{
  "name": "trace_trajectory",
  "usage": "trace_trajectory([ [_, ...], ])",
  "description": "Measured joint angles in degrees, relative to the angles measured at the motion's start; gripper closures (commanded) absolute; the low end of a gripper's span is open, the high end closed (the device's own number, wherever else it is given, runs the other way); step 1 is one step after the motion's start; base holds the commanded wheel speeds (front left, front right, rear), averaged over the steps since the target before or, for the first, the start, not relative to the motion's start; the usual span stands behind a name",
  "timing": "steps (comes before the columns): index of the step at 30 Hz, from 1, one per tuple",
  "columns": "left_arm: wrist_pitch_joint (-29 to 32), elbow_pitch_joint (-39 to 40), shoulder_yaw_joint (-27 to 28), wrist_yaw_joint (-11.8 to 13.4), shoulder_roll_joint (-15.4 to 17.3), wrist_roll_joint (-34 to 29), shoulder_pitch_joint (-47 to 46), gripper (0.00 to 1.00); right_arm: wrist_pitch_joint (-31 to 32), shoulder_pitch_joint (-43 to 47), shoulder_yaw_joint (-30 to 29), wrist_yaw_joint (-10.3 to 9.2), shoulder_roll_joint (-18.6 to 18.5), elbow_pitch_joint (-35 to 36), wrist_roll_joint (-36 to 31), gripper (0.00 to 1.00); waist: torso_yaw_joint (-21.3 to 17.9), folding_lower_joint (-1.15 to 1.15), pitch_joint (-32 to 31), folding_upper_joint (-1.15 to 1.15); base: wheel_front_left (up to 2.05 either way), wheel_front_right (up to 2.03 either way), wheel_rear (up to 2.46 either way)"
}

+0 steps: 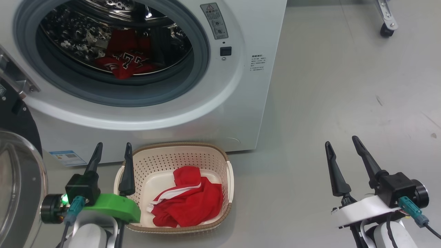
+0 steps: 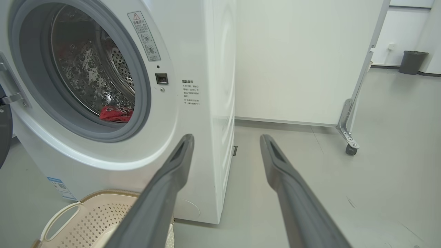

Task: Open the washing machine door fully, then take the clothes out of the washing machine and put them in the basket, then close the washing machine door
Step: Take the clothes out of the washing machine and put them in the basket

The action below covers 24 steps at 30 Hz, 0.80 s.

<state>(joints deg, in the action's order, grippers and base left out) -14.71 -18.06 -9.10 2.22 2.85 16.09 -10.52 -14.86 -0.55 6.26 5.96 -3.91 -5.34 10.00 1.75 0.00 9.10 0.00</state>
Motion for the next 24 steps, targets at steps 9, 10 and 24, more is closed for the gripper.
trace_trajectory([
  [9,0.0,4.4,0.5,0.5,0.0,0.0,5.9,0.00,0.0,3.1,-0.1,-0.70,0.3,0.8,0.0,0.00,1.3,0.00,-2.8,0.00,0.00,0.00,0.00],
  [10,0.0,4.8,0.5,0.6,0.0,0.0,6.4,0.00,0.0,3.5,-0.1,-0.94,0.3,1.0,0.0,0.00,1.3,0.00,-3.0,0.00,0.00,0.00,0.00],
  [24,0.0,9.4,0.4,1.0,0.1,-0.6,10.6,0.00,0.0,4.8,-0.1,-1.15,0.3,2.5,0.0,0.00,1.3,0.00,-3.6,0.00,0.00,0.00,0.00],
])
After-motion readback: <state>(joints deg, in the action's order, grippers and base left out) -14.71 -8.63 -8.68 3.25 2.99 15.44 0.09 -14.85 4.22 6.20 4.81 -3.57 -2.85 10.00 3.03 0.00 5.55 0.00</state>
